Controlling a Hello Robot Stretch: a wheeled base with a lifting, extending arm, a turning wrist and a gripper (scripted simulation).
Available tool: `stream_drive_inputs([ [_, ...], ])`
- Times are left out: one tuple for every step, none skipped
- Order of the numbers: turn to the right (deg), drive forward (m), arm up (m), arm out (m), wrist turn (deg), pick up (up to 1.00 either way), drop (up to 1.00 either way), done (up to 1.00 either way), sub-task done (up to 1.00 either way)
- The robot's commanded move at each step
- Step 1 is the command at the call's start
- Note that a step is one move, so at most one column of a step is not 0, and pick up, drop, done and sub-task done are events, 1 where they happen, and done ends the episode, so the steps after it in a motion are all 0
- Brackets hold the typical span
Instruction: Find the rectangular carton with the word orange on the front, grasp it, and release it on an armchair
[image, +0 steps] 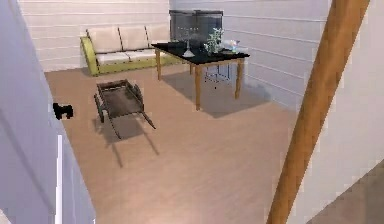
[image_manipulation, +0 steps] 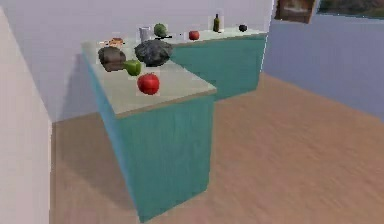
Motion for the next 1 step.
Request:
stream_drive_inputs([
  [45.0, 0.00, 0.00, 0.00, 0.0, 0.00, 0.00, 0.00, 0.00],
])
